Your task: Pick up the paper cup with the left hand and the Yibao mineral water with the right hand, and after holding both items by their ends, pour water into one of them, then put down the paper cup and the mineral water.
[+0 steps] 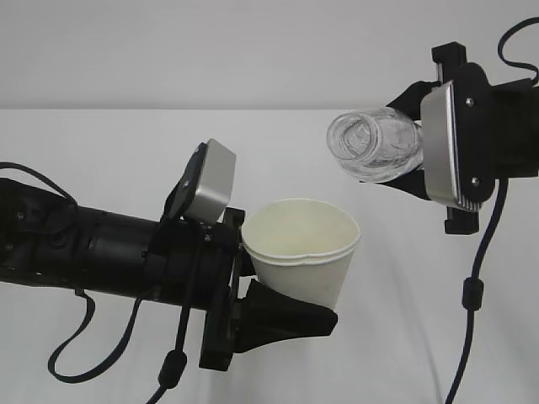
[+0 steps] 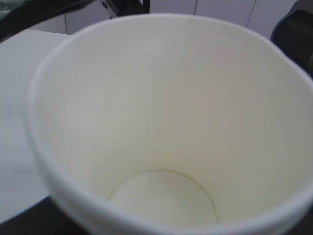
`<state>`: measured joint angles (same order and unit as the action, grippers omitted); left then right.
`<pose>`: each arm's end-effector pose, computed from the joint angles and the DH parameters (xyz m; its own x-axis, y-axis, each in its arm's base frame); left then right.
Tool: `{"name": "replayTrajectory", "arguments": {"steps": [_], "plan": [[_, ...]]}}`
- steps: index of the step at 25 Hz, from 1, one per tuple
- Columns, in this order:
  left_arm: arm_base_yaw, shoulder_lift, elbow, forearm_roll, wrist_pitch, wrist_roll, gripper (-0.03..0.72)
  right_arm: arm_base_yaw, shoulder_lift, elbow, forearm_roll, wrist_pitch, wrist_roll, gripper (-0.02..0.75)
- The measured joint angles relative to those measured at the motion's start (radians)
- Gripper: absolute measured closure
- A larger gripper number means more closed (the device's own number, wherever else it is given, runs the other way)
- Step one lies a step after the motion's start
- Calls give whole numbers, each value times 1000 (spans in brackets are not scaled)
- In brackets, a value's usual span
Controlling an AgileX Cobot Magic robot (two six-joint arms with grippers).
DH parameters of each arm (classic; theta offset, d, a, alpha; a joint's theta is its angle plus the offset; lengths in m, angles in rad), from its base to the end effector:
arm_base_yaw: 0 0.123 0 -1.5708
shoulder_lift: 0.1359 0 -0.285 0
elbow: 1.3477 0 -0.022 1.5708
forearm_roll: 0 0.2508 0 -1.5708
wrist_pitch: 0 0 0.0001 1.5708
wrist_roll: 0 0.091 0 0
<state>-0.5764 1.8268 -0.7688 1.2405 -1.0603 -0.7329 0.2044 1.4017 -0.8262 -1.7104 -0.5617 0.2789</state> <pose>0.2232 -0.2346 0.1696 -0.1435 0.2442 -0.9591 0.9894 0.0132 -0.1447 0.2716 0.1052 0.2675 0.5409 -0.7499 -0.3810 -0.5987 -0.0251 -0.8006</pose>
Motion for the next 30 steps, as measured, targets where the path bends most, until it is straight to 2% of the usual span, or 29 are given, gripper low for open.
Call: {"name": "replayTrajectory", "arguments": {"steps": [6,15,30], "plan": [[0,0,0,0,0,0,233,0,0,-5,0,2,-28,321],[-38,0,0,0,-16,0,235,0,0,-32,2,4,-40,321],[-38,-33,0,0,-49,0,235,0,0,-32,2,25,-117,321]]}}
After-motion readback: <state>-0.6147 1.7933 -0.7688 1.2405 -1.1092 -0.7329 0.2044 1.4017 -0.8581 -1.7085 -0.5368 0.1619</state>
